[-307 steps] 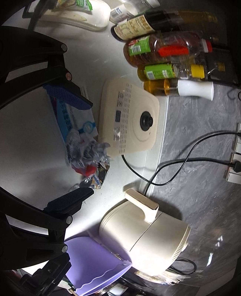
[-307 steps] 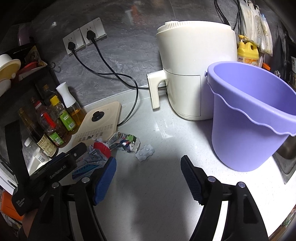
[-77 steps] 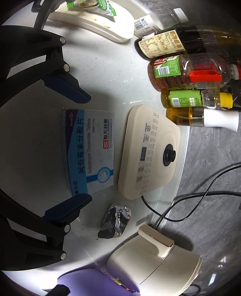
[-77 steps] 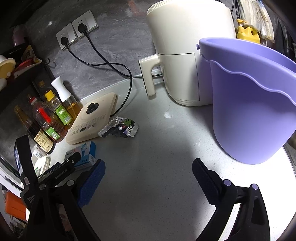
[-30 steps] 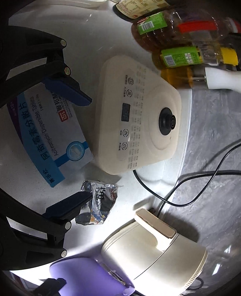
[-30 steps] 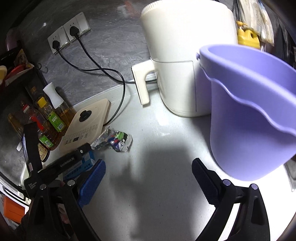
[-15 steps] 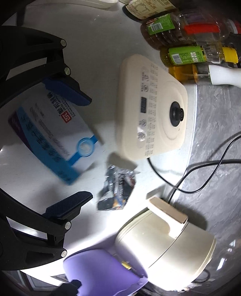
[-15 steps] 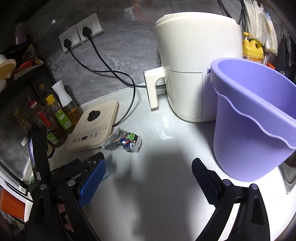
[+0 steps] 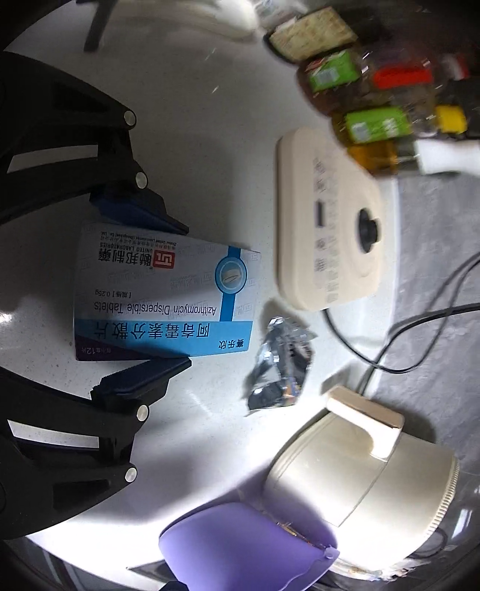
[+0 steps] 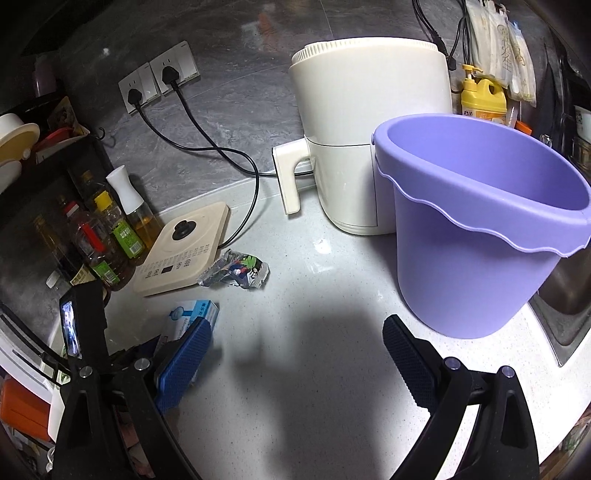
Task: Collect trash
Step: 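Close the left tool on the medicine box and lift it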
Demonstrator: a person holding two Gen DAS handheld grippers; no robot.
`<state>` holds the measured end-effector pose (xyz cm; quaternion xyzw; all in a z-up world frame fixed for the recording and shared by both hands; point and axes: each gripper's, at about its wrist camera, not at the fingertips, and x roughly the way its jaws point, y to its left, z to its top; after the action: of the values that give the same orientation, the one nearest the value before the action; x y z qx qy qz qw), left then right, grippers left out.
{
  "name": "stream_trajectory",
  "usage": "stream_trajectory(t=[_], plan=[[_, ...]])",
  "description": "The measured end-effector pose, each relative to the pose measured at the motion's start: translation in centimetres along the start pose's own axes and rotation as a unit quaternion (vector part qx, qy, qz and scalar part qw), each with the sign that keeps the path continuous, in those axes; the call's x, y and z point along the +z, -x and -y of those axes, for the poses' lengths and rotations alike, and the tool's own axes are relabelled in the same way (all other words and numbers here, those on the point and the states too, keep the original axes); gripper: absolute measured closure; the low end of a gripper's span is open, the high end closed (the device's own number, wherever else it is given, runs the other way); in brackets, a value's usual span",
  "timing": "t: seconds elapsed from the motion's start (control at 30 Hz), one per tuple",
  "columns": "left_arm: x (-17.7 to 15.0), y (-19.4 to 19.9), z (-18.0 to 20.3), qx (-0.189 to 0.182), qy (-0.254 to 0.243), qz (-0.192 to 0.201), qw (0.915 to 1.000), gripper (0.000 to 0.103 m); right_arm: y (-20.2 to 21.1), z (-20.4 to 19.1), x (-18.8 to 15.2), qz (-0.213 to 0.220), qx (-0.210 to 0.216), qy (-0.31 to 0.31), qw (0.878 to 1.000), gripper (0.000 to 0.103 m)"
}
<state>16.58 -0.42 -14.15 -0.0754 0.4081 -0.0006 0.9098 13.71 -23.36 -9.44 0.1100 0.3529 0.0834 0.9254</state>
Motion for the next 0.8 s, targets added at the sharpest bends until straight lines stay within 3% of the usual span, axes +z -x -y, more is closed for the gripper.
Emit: stream_trajectory(t=[0.4,0.8], plan=[[2.1,4.0,-0.4,0.001,0.012,0.063,0.9979,0.038,0.9,-1.1,0.4,0.014,0.013,0.008,1.000,0.011],[4.1,3.2,-2.1,0.014,0.025,0.078,0.9966,0.038,-1.4,-3.3,1.9,0.009,0.020,0.017,1.000,0.011]])
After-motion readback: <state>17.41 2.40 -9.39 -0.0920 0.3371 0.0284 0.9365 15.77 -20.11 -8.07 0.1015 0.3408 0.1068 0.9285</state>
